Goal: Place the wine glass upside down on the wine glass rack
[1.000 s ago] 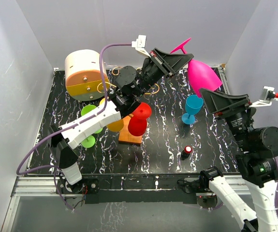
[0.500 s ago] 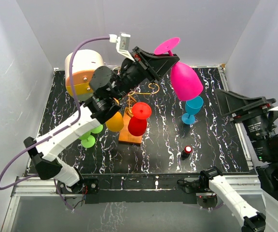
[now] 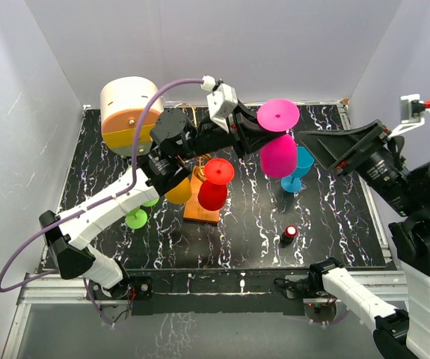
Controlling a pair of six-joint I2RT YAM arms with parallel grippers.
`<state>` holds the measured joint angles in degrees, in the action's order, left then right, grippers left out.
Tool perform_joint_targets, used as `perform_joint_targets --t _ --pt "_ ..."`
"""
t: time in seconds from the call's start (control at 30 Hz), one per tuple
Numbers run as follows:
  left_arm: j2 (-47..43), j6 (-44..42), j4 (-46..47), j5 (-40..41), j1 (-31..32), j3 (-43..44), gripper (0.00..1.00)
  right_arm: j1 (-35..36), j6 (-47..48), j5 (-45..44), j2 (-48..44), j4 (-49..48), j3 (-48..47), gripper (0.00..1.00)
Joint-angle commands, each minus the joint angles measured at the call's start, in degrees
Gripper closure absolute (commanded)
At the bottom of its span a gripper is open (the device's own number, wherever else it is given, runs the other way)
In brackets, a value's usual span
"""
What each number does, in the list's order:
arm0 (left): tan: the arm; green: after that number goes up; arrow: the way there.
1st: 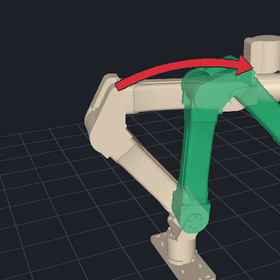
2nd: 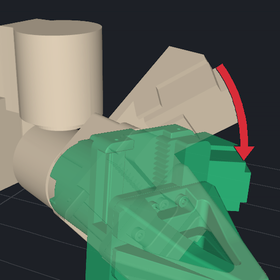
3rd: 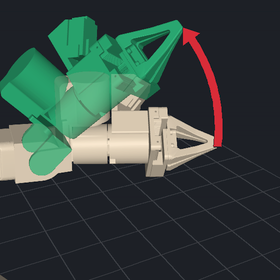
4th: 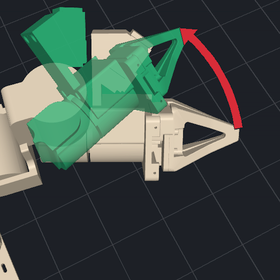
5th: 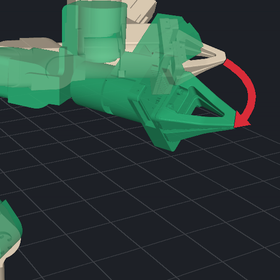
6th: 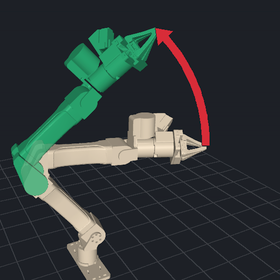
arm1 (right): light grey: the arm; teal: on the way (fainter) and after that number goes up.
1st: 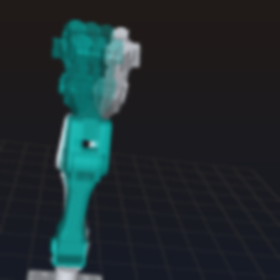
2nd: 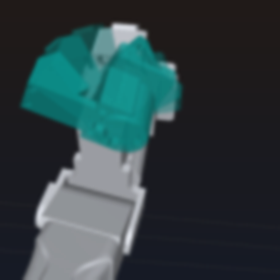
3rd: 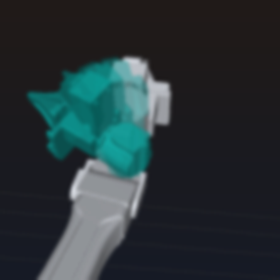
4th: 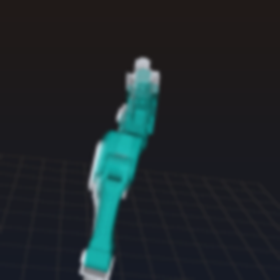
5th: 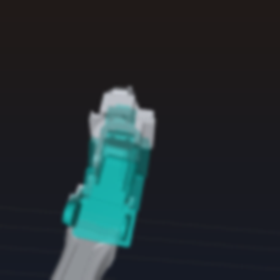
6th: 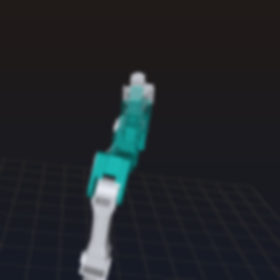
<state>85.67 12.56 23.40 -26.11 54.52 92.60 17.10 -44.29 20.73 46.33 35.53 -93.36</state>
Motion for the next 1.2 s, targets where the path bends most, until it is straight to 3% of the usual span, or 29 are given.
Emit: perform_joint_targets --t 0.0,0.2,0.33,0.47,0.77,1.17 --pt "-3.49 -10.09 3.01 -3.7 0.15 -3.72 1.0 -0.01 -7.64 5.58 -0.81 -6.03 3.6 0.27" --pt "-4.62 -14.76 2.85 -6.04 0.12 -5.84 1.0 0.04 -12.82 3.48 -0.27 -3.31 6.51 0.39" --pt "-5.39 -15.21 5.3 -6.67 0.15 -7.76 1.0 0.04 -14.05 -5.24 0.1 5.22 4.62 0.49" --pt "-5.64 -14.84 7.12 -7.4 0.17 -9.47 1.0 -0.01 -14.28 -8.78 0.14 7.49 3.99 0.51" --pt "-4.87 -14.97 6.93 -7.99 0.21 -9.63 1.0 0.04 -16.17 -4.87 1.49 4.36 5.54 0.54" --pt "-3.26 -15.18 5.72 -9.49 0.17 -9.08 1.0 0.05 -20.52 1.14 2.23 -0.23 8.85 0.77"
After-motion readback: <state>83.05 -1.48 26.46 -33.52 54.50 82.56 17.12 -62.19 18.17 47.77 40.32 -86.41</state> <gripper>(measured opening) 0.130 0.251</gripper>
